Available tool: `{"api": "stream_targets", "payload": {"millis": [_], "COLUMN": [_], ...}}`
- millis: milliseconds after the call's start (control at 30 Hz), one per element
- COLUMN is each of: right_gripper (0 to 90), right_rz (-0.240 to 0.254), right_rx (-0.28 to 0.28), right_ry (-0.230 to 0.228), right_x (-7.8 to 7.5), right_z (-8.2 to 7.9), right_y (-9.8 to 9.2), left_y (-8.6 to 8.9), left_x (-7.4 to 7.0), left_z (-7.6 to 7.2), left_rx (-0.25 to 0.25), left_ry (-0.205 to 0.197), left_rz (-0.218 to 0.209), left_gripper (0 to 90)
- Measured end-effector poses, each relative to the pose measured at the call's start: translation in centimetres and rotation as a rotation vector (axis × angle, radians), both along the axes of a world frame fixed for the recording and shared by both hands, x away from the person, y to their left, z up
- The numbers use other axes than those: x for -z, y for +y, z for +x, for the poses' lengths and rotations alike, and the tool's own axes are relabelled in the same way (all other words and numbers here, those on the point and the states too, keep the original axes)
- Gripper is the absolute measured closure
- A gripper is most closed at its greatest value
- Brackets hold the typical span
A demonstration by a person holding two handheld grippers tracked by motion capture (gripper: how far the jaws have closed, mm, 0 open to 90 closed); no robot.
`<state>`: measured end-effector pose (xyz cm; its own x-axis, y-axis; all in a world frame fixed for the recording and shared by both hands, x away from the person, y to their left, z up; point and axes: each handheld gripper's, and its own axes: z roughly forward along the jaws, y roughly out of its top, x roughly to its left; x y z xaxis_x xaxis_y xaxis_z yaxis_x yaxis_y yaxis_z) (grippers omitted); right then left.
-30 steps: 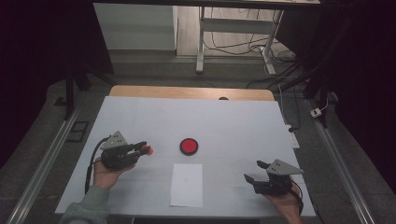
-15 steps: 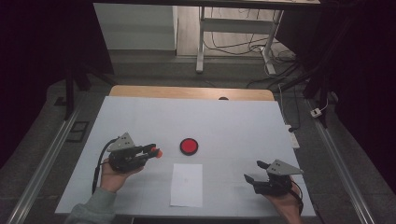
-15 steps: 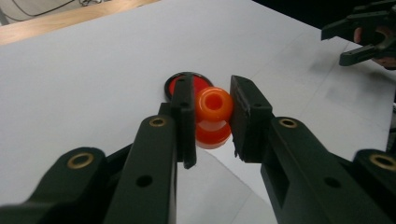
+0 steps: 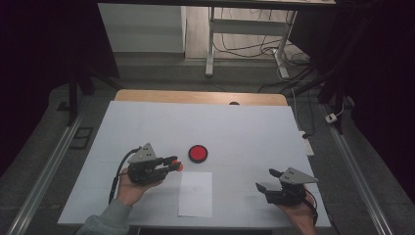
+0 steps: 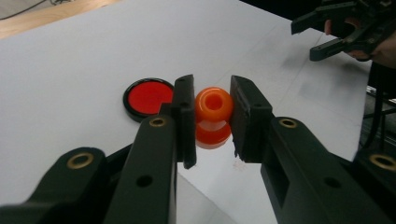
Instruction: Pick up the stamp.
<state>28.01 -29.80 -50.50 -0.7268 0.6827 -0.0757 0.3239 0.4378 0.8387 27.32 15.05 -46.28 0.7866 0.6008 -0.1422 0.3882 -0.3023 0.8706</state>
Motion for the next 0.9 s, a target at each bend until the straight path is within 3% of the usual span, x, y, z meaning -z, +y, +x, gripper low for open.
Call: {"api": "stream_targets", "payload": {"millis": [500, 900], "right_gripper": [25.6, 25.6], "right_rz": [-0.006, -0.008], "right_rx": [-0.001, -0.001], "right_ry": [-0.001, -0.004], "right_x": [0.1, 0.1], "right_z": [0.0, 0.0], "right_y": [0.1, 0.1], "left_y": [-3.5, -5.3], "left_x": [0.2, 0.6], "left_z": [-0.1, -0.2], "left_rx": [0.076, 0.118], "left_ry": [0.013, 0.029], "left_rz": [0.0, 0.01], "left_gripper": [72.6, 72.6]}}
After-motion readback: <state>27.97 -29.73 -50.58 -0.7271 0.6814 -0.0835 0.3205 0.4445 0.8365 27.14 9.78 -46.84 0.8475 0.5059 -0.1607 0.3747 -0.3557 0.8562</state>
